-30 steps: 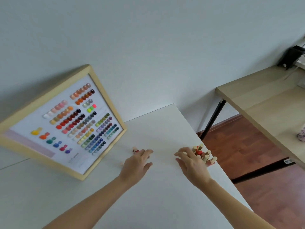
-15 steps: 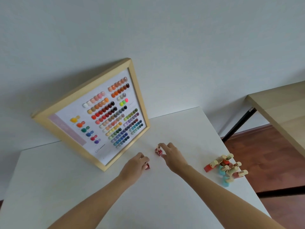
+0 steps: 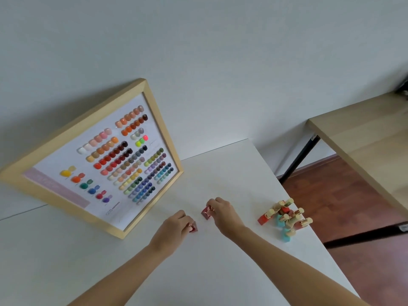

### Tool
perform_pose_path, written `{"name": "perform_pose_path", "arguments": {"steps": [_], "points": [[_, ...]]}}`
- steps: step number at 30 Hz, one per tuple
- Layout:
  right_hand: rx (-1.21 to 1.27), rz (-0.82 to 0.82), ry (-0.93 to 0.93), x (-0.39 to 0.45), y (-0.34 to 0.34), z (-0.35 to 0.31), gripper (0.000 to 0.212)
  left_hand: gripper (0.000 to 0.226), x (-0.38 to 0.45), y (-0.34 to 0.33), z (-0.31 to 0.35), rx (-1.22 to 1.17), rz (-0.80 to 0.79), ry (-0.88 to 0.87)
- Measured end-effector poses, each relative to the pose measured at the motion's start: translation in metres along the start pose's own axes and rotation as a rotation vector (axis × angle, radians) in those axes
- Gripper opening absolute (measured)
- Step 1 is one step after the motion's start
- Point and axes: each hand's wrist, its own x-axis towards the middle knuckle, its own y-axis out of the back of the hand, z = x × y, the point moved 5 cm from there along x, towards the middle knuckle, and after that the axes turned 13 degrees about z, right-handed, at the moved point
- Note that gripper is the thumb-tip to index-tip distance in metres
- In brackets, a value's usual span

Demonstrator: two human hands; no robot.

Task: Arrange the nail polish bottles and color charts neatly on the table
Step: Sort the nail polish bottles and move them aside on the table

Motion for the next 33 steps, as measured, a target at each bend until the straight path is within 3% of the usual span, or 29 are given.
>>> {"name": "perform_pose_path", "arguments": {"steps": [7, 16, 23, 33], "points": [[0.040, 0.142, -0.122, -0.083, 0.061, 0.053, 0.016, 0.018, 0.016, -0.023, 0.064, -0.098, -0.063, -0.156], [0.021, 0.242, -0.348, -0.175, 0.120, 0.127, 0.016, 0.015, 0.034, -0.081, 0.154, -0.033, -0.192, -0.299], [0.030, 0.323, -0.427, -0.175, 0.138, 0.164, 0.017, 0.018, 0.045, -0.111, 0.198, 0.002, -0.201, -0.319], [0.015, 0.305, -0.367, -0.141, 0.136, 0.177, 0.017, 0.025, 0.053, -0.129, 0.216, 0.071, -0.170, -0.250]]}}
